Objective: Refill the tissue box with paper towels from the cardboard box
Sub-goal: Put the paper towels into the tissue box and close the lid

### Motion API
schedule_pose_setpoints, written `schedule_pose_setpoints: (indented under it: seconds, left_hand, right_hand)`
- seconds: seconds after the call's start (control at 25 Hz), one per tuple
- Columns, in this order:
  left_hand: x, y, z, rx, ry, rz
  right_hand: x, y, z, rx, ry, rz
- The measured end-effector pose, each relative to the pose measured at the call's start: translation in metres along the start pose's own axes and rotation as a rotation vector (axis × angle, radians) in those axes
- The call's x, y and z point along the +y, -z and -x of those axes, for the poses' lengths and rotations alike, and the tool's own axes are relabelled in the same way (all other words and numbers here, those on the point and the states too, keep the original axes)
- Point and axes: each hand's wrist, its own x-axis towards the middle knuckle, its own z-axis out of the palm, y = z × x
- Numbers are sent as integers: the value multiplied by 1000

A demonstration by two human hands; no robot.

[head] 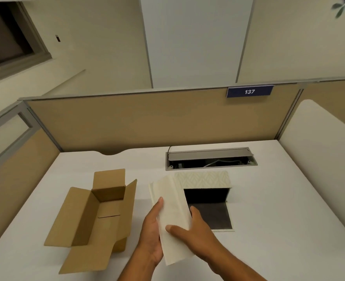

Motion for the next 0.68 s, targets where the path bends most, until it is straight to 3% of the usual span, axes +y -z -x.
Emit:
schedule_pose_setpoints:
  seconds: [0.2, 0.4, 0.68]
  left_hand:
    - [-14, 1, -12, 34, -51, 76]
    - [-11, 13, -26, 69, -99, 134]
    - [-30, 26, -38, 117, 212, -293]
  right_hand:
    - [44, 24, -3, 37, -151, -159]
    - [78, 47, -21, 210, -214, -545]
    - [112, 68, -44, 348, -359, -827]
